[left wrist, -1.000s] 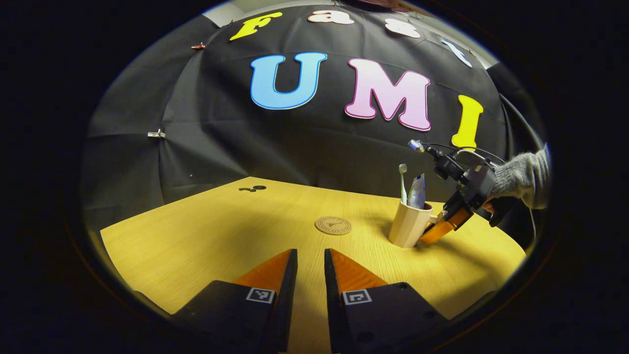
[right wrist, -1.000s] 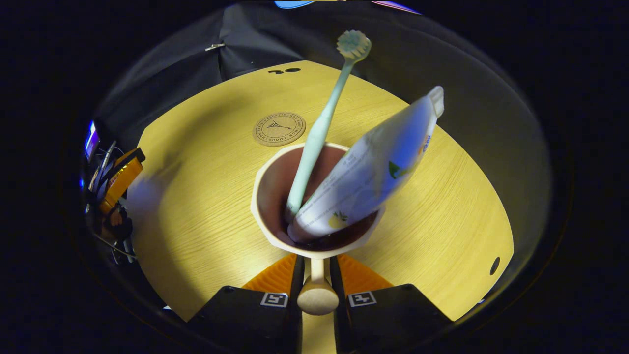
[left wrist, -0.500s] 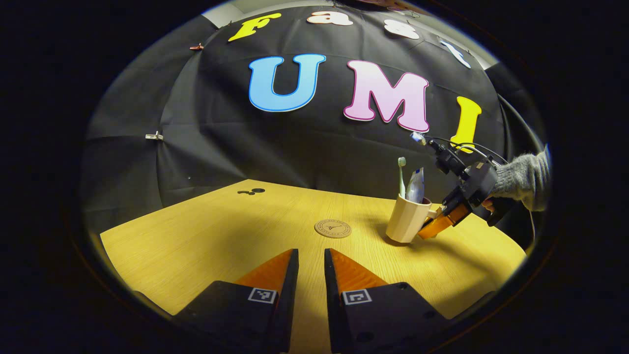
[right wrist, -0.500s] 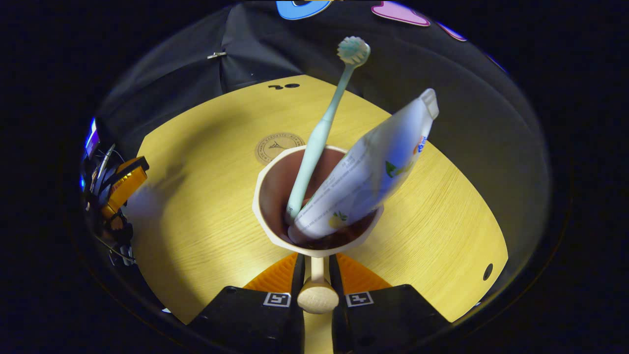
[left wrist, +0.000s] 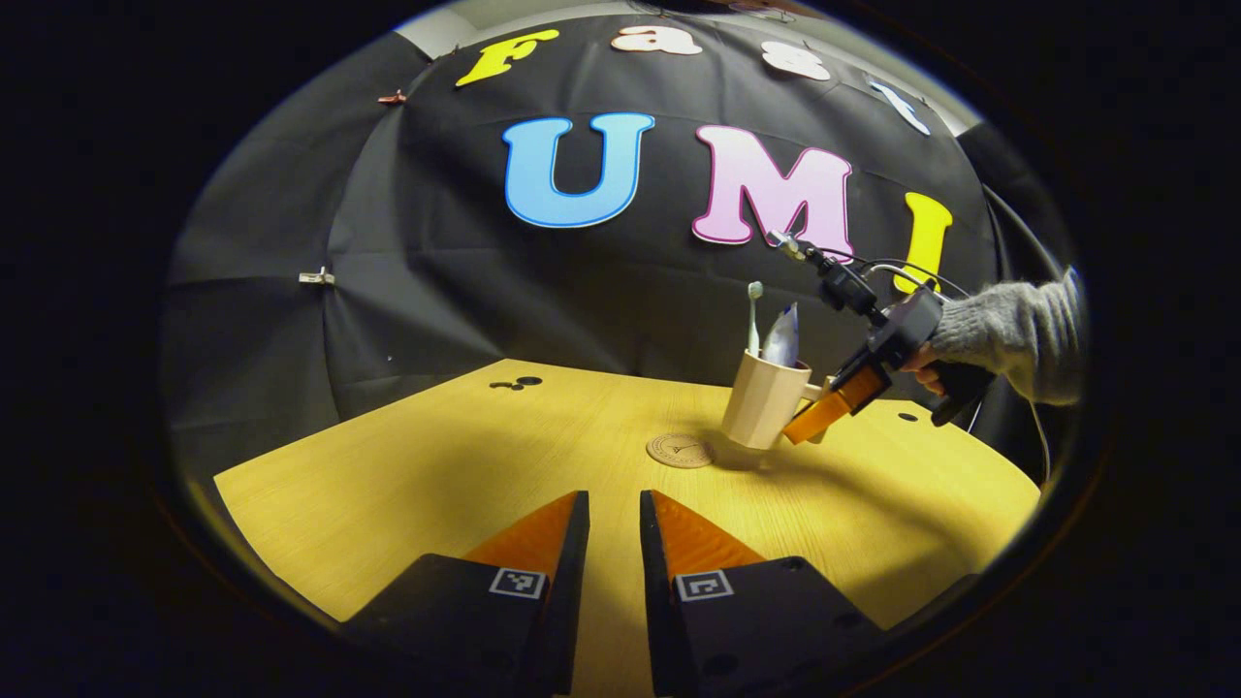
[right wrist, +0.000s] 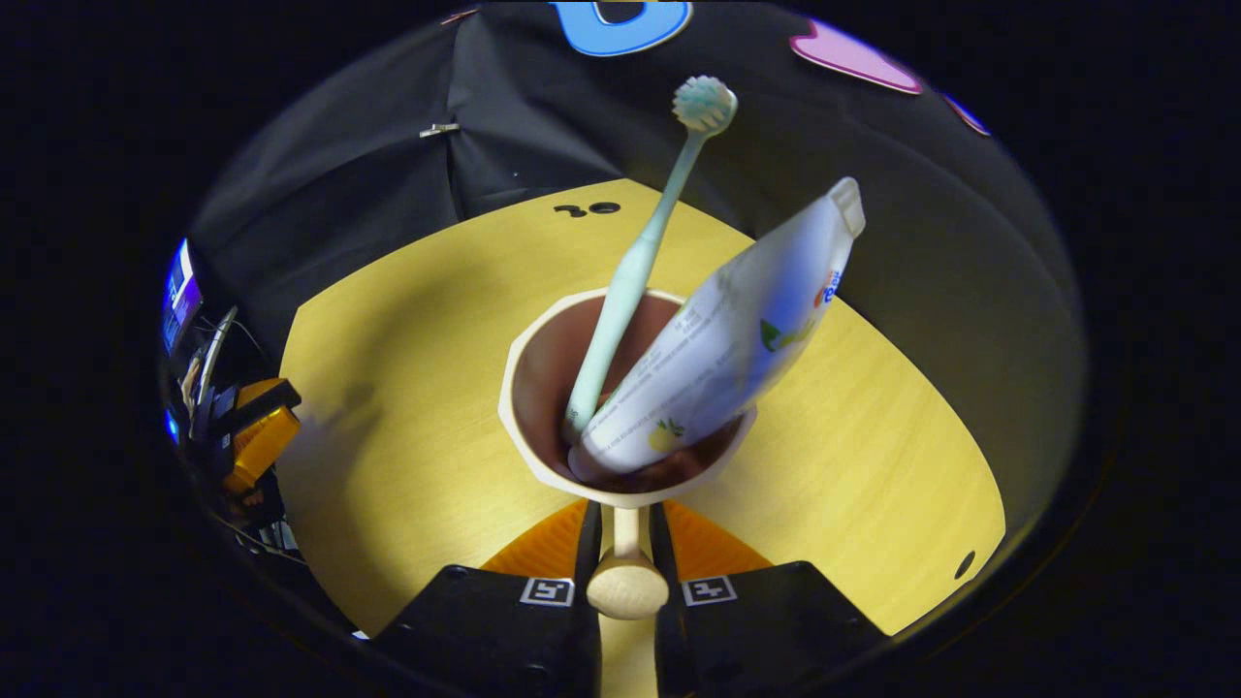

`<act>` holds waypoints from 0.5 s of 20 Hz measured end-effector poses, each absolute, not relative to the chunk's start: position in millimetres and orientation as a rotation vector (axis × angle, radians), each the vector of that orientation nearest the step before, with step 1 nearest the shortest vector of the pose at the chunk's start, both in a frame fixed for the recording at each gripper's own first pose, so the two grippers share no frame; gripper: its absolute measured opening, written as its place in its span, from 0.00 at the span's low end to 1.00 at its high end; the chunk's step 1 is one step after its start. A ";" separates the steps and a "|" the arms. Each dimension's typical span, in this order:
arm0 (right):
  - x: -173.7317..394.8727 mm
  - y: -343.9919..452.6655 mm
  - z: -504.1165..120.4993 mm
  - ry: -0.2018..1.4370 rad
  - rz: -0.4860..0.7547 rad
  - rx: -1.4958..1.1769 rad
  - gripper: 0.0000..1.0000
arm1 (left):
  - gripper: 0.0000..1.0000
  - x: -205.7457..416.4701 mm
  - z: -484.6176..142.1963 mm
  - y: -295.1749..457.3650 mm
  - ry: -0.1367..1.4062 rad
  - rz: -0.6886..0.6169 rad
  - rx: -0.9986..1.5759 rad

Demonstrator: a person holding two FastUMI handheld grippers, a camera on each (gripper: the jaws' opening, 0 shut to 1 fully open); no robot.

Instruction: Put the toothbrush and toothpaste on the desktop into the cup, then pick up the cup and place it on the coaster on the desktop.

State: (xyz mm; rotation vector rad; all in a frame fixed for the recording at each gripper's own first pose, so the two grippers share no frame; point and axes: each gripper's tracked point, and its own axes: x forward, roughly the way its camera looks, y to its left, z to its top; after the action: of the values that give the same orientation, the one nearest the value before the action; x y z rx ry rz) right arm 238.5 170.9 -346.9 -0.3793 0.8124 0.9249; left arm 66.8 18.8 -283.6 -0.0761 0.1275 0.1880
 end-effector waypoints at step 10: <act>257.6 228.9 -362.2 0.849 0.934 -0.430 0.25 | 0.35 54.3 -308.9 31.5 0.201 0.150 -0.109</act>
State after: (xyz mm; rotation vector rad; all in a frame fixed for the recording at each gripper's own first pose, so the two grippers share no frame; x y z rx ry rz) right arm 257.6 228.9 -362.2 -0.4302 0.8489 0.9339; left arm 54.3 31.5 -308.9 -0.1088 0.2009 0.1499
